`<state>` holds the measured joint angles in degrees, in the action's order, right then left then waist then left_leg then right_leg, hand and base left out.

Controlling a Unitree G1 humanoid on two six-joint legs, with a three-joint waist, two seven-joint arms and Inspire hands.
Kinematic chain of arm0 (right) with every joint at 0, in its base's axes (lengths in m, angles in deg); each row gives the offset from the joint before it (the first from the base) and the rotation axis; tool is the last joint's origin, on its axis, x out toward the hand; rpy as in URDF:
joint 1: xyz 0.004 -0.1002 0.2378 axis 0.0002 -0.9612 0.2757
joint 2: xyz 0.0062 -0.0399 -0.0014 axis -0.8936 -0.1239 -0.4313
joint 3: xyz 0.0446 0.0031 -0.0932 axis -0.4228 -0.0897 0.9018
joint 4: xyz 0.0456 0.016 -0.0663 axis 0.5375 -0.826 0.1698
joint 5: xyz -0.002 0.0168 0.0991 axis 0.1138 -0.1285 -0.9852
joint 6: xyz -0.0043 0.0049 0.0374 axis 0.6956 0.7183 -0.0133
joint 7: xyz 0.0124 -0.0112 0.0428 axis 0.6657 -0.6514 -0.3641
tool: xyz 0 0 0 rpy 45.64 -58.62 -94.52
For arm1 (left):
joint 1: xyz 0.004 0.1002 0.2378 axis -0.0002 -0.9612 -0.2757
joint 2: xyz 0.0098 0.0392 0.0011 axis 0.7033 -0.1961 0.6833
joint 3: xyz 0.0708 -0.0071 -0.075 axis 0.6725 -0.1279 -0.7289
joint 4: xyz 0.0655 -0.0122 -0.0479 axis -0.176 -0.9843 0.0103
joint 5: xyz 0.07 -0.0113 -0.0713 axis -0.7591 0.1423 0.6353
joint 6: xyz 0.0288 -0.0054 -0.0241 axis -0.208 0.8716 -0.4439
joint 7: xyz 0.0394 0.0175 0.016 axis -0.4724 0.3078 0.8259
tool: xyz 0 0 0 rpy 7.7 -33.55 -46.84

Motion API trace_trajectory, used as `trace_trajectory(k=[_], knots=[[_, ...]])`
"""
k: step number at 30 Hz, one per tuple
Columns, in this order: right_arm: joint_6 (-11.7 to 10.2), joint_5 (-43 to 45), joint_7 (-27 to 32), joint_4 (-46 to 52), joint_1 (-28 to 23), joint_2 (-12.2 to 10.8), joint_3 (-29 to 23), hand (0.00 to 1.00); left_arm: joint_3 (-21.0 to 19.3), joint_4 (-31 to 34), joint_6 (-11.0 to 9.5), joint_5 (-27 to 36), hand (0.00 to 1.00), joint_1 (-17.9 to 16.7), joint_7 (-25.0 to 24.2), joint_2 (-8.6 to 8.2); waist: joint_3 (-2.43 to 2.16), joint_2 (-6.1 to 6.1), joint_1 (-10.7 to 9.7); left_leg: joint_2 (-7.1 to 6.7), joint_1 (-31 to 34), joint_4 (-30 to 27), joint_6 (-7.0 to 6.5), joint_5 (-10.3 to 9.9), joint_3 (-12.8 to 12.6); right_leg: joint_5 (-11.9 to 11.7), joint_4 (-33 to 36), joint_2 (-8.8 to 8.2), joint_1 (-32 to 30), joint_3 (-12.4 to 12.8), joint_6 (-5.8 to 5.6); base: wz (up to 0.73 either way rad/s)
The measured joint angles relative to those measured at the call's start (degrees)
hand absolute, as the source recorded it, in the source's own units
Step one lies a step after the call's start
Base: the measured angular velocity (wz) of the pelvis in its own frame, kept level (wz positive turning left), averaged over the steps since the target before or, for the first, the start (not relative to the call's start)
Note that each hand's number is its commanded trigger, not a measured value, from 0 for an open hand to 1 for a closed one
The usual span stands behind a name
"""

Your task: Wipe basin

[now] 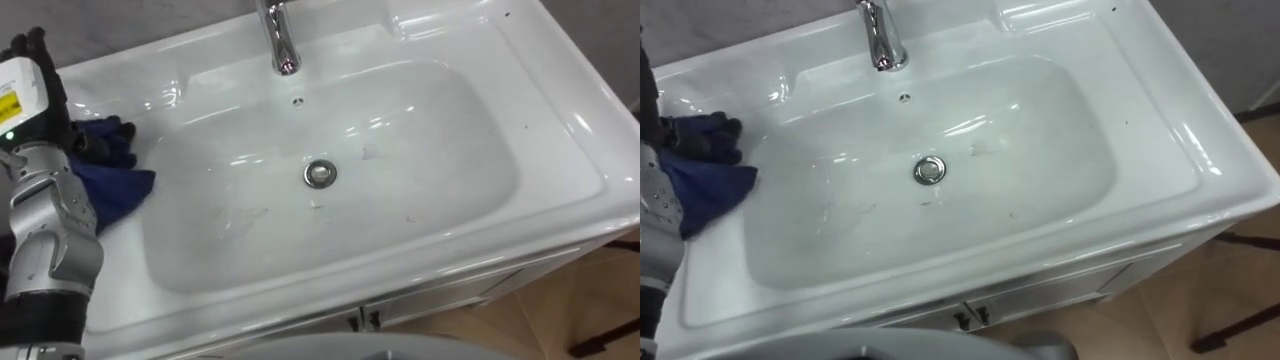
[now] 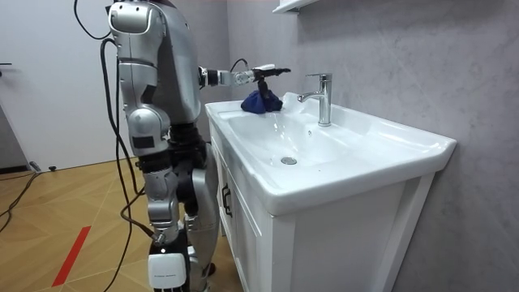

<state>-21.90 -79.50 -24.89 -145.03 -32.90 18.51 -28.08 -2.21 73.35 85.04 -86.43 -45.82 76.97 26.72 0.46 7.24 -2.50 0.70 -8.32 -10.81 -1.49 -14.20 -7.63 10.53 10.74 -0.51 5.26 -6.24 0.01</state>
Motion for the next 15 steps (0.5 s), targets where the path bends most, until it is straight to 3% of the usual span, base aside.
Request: trace_trajectory(k=[8, 15], knots=[[-0.03, -0.02, 0.39, 0.01, 0.48, 0.01, 0.02, 0.0, 0.0, 3.31, 0.02, -2.09, 0.0, 0.01, 2.2, 2.16, -0.42, 0.69, 0.3, 0.03, 0.11, 0.03, 0.0, 0.0, -0.01, -0.01, 0.05, 0.04, -0.28, -0.03, 0.01, 0.0], [-0.05, -0.37, 1.04, 0.34, 0.54, 0.01, 0.16, 0.0, 0.01, 3.24, -0.1, -1.51, 0.0, 0.01, 2.54, 2.36, 0.0, 0.13, 0.24, 0.01, 0.04, 0.08, 0.0, 0.0, -0.01, -0.01, 0.15, -0.02, -0.23, 0.0, 0.01, 0.0]])
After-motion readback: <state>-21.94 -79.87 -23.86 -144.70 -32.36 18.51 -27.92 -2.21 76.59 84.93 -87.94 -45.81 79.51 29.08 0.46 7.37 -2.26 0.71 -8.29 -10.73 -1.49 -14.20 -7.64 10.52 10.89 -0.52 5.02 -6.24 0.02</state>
